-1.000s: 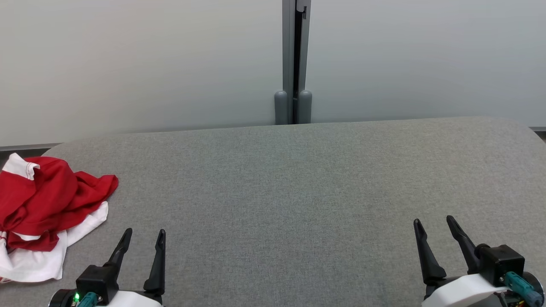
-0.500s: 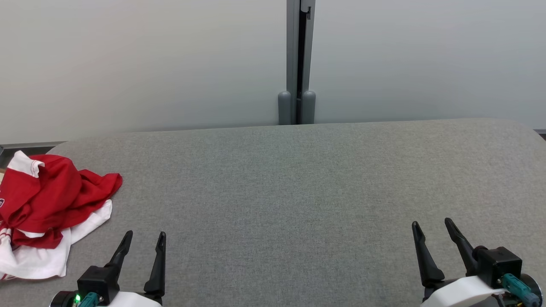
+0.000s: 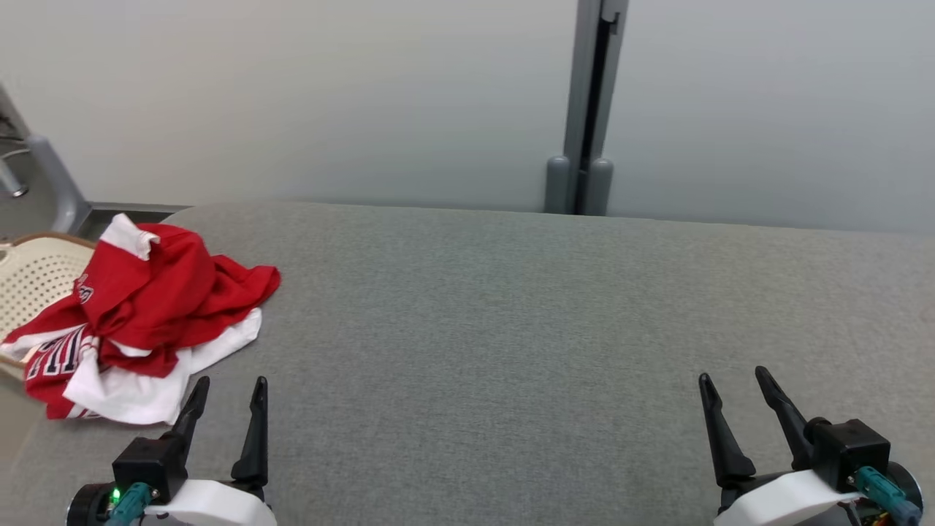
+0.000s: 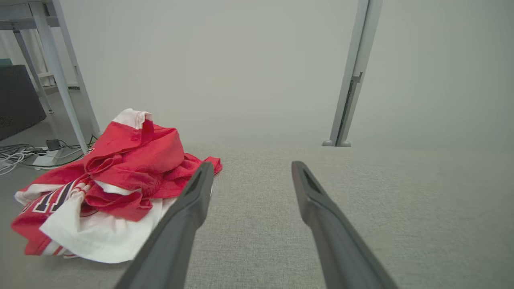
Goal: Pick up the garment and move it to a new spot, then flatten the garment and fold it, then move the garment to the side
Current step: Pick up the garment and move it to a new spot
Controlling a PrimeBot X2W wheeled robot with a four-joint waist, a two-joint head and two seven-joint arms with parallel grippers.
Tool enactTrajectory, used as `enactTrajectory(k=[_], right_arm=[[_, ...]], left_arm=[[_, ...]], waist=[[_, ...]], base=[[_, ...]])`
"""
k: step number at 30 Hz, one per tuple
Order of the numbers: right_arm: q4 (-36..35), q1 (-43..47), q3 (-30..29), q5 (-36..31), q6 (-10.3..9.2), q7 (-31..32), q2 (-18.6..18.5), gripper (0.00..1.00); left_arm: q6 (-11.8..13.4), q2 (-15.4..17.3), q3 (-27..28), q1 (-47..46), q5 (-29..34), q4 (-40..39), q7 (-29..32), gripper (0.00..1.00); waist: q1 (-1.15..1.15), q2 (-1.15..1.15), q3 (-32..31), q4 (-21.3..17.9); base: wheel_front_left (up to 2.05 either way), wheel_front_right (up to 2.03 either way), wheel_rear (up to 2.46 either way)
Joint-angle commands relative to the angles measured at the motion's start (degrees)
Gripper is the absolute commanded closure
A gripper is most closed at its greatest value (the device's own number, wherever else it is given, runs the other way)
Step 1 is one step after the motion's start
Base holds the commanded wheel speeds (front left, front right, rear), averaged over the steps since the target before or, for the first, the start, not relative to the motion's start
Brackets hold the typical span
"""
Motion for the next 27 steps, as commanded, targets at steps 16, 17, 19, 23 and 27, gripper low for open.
enactTrajectory(k=[16, 17, 19, 23, 27], right_arm=[[0.28, -1.93, 2.49, -0.9, 0.0, -0.58, 0.35, 0.0], [0.35, -1.99, 2.56, -0.88, 0.0, -0.65, 0.43, 0.0], [0.45, -2.05, 2.59, -0.95, 0.0, -0.82, 0.49, 0.0], [0.67, -2.12, 2.7, -0.93, 0.0, -0.91, 0.63, 0.0], [0.83, -2.26, 2.6, -1.02, 0.0, -0.82, 0.67, 0.0]], left_arm=[[1.45, 3.18, 3.21, 0.12, -2.3, -0.7, 0.23, 0.0], [1.51, 3.21, 3.22, 0.09, -2.34, -0.82, 0.25, 0.0], [1.59, 3.32, 3.26, -0.05, -2.57, -0.93, 0.24, 0.0], [1.68, 3.5, 3.25, -0.32, -3.02, -0.92, 0.15, 0.0], [1.85, 3.38, 2.99, -0.8, -3.05, -0.88, 0.08, 0.0]], waist=[[0.0, 0.0, 0.11, 14.61], [0.0, 0.0, 0.14, 14.82], [0.0, 0.0, 0.2, 15.08], [0.0, 0.0, 0.31, 15.22], [0.0, 0.0, 0.51, 15.01]], base=[[0.0, 0.0, 0.0], [0.0, 0.0, 0.0], [0.0, 0.0, 0.0], [0.0, 0.0, 0.0], [0.0, 0.0, 0.0]])
